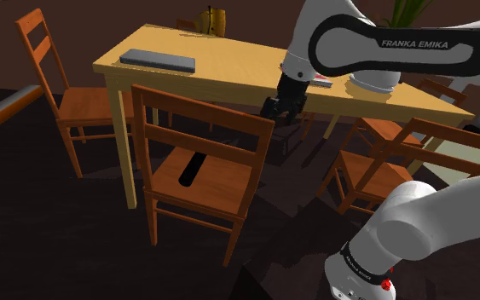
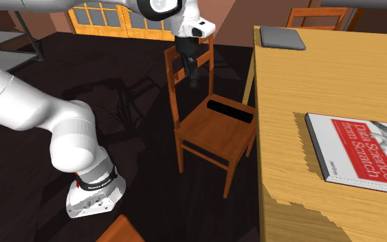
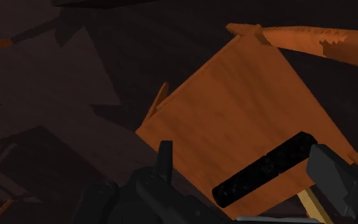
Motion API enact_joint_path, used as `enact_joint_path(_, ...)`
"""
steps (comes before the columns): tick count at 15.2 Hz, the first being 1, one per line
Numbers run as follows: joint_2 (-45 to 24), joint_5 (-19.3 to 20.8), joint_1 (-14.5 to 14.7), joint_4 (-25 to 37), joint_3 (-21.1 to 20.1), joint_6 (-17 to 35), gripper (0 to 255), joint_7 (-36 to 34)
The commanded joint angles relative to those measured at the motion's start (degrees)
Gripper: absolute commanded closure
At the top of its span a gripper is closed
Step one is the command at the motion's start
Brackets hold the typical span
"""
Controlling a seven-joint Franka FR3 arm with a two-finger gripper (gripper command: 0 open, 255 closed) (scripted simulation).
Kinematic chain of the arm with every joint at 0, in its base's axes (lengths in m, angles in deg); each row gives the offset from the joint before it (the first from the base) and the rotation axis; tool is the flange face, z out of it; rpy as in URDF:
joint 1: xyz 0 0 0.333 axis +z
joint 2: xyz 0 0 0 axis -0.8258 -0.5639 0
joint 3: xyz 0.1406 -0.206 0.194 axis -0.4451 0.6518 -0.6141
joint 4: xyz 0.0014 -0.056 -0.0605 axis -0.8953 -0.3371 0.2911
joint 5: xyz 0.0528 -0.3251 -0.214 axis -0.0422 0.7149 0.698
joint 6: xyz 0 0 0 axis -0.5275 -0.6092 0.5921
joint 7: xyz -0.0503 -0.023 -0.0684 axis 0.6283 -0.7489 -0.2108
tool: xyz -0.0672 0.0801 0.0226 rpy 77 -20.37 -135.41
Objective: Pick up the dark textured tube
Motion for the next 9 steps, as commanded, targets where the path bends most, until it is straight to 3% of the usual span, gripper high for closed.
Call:
enact_joint_path(1, -3.0, -0.2, -0.6, 0.1, -1.4, 2.7, 0, -3.4)
enact_joint_path(9, -20.0, 1.8, -2.5, 5.9, -7.1, 12.1, 0, -18.8)
